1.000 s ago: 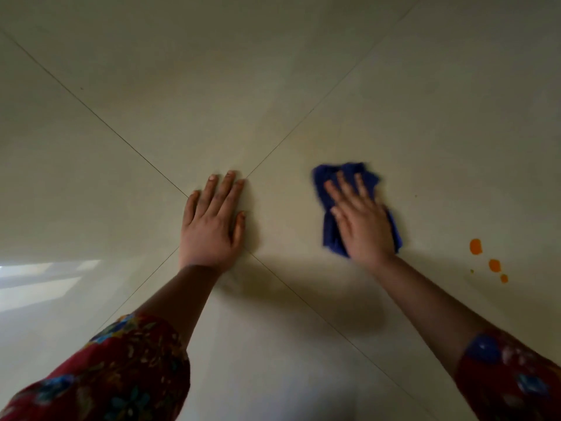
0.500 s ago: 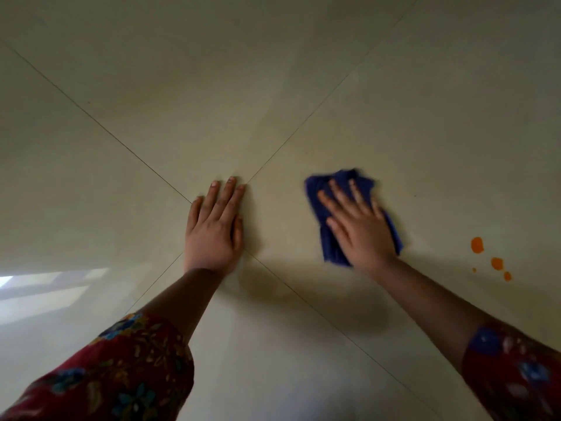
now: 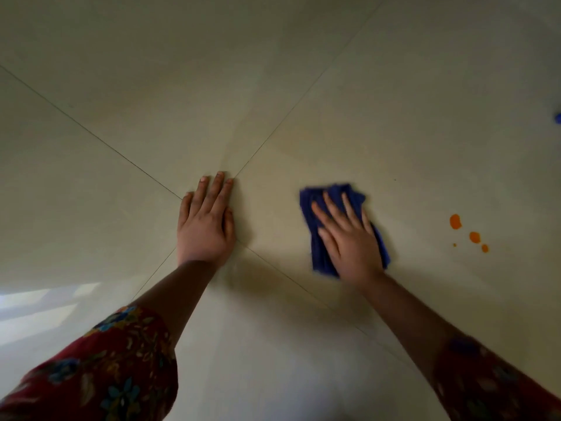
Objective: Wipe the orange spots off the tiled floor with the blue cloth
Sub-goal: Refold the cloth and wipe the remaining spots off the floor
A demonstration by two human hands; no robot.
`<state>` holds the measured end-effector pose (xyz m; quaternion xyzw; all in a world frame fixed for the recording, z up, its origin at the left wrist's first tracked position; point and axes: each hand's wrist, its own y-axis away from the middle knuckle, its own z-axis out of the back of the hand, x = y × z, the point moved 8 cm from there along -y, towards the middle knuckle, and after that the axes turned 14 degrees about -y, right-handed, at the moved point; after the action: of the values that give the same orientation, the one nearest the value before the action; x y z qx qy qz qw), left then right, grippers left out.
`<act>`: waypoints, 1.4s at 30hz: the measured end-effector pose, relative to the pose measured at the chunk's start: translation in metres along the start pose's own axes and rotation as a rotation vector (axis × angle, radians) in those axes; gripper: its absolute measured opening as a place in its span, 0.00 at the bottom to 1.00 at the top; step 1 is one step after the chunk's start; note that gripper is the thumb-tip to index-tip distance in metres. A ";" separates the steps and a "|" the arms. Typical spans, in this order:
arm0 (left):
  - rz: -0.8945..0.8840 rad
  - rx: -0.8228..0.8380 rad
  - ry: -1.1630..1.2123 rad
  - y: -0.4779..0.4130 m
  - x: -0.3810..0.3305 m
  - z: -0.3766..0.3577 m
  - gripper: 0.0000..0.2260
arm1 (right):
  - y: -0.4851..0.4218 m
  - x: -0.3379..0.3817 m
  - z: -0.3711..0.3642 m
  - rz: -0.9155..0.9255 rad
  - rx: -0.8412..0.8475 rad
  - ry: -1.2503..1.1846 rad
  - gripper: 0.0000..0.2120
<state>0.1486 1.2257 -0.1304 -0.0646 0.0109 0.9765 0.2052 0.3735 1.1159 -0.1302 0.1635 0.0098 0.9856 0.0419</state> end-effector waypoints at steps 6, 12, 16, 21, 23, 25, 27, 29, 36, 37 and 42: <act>-0.016 -0.007 0.012 -0.001 0.002 -0.001 0.25 | 0.015 0.101 -0.041 0.223 0.065 0.036 0.25; -0.054 0.005 0.024 0.001 0.001 -0.003 0.26 | 0.092 0.009 -0.011 0.132 0.088 0.121 0.25; -0.024 -0.003 -0.043 0.010 -0.008 0.001 0.24 | 0.044 -0.022 0.008 -0.257 -0.004 0.030 0.28; -0.192 0.067 0.064 0.049 -0.071 0.011 0.26 | 0.151 0.043 -0.029 0.133 0.228 0.072 0.27; -0.341 0.162 0.032 0.065 -0.106 0.003 0.27 | 0.200 0.014 -0.017 0.138 0.254 0.061 0.29; -0.455 0.268 -0.016 0.080 -0.133 -0.006 0.30 | 0.214 -0.041 0.003 -0.012 0.197 0.106 0.32; -0.534 0.342 -0.054 0.094 -0.154 -0.007 0.32 | 0.203 -0.088 0.025 -0.226 0.166 0.128 0.36; -0.602 0.391 -0.080 0.106 -0.172 -0.006 0.34 | 0.189 -0.096 0.027 -0.300 0.199 0.104 0.38; -0.698 0.456 -0.147 0.114 -0.248 0.000 0.37 | 0.289 -0.100 0.015 -0.104 0.232 0.031 0.27; -0.683 0.473 -0.151 0.116 -0.253 -0.002 0.37 | 0.293 -0.118 0.024 -0.183 0.183 0.008 0.27; -0.591 0.512 -0.262 0.134 -0.275 -0.019 0.37 | 0.247 -0.162 0.044 -0.380 0.086 -0.085 0.30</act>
<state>0.3467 0.9921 -0.1138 0.1130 0.2083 0.8412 0.4860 0.5207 0.8557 -0.1324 0.2017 0.0809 0.9509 0.2206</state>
